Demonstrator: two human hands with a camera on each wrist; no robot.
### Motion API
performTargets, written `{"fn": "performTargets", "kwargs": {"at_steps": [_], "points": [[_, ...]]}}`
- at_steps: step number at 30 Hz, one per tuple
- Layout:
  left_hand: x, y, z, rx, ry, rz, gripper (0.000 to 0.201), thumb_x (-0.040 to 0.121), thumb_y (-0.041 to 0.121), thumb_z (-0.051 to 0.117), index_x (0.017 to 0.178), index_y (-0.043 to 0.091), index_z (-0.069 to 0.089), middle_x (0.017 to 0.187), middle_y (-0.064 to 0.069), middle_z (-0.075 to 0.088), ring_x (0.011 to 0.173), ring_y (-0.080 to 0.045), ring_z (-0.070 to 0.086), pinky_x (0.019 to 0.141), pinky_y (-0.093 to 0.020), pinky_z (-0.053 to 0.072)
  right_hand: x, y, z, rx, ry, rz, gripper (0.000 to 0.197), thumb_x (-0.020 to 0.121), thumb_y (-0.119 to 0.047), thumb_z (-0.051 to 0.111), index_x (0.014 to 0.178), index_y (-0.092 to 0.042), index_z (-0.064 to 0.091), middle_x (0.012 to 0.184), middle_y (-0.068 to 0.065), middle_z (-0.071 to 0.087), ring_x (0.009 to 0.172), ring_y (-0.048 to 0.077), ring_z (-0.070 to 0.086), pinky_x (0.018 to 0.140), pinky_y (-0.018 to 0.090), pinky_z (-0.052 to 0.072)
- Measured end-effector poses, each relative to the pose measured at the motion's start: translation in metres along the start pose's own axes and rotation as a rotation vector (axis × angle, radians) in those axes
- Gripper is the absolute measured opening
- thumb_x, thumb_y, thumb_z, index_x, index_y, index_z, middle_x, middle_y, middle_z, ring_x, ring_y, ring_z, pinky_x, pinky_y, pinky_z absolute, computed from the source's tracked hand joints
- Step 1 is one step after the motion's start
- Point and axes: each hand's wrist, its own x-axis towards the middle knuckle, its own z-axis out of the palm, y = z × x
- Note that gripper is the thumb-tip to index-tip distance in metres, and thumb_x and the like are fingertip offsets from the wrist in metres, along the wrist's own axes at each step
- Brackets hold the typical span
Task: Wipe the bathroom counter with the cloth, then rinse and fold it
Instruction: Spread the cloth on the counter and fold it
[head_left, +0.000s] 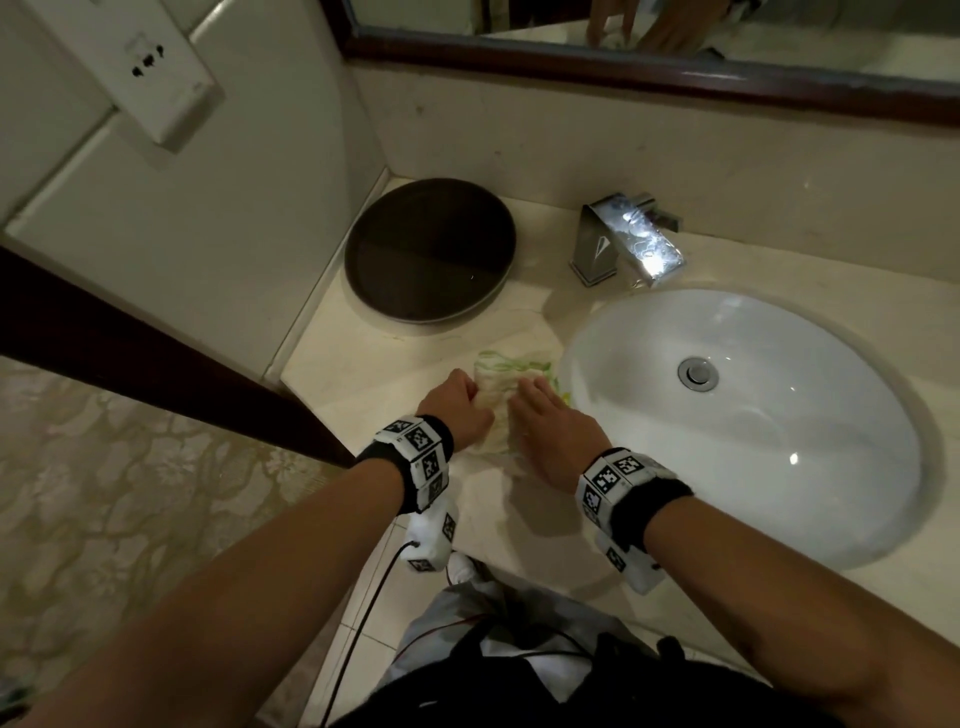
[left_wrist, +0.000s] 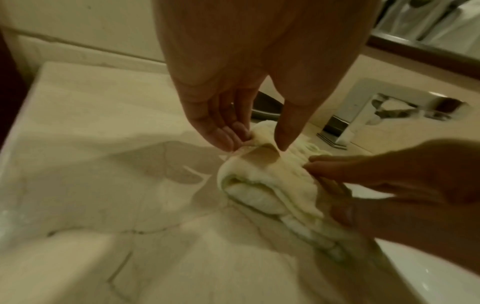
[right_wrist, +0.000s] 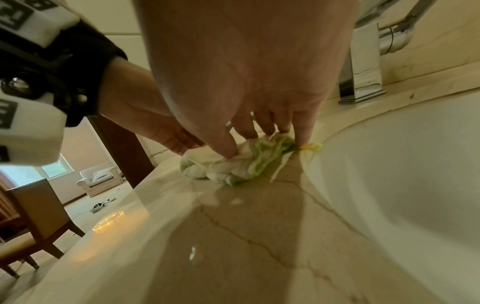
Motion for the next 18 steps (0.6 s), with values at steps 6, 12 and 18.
{"fn": "performTargets", "kwargs": {"at_steps": [6,12,18], "points": [[-0.010,0.007,-0.009,-0.037,-0.009,0.078,0.027,0.081,0.031,0.067,0.095,0.019,0.047,0.082,0.004,0.057,0.081,-0.023,0.057,0.071,-0.035,0.048,-0.004,0.002,-0.009,0.077,0.028,0.004,0.049,0.092,-0.016,0.051,0.140,-0.012,0.041,0.154,0.005,0.029,0.141,0.025,0.030,0.096,0.039,0.043],[-0.017,0.015,-0.015,-0.016,-0.036,0.265,0.027,0.086,0.045,0.061,0.099,0.030,0.043,0.093,0.004,0.063,0.075,-0.020,0.063,0.064,-0.034,0.054,0.001,-0.004,-0.026,0.142,0.313,0.221,0.039,0.085,-0.014,0.054,0.121,-0.005,0.043,0.124,0.013,0.042,0.108,0.031,0.048,0.077,0.039,0.048],[-0.018,0.010,-0.036,0.043,0.020,0.381,0.030,0.081,0.016,0.060,0.093,0.034,0.039,0.095,0.003,0.063,0.077,-0.024,0.059,0.067,-0.037,0.050,0.024,0.002,-0.043,0.239,0.266,0.199,0.070,0.085,-0.022,0.059,0.148,-0.017,0.029,0.159,0.009,0.012,0.145,0.029,0.015,0.104,0.046,0.039]]}}
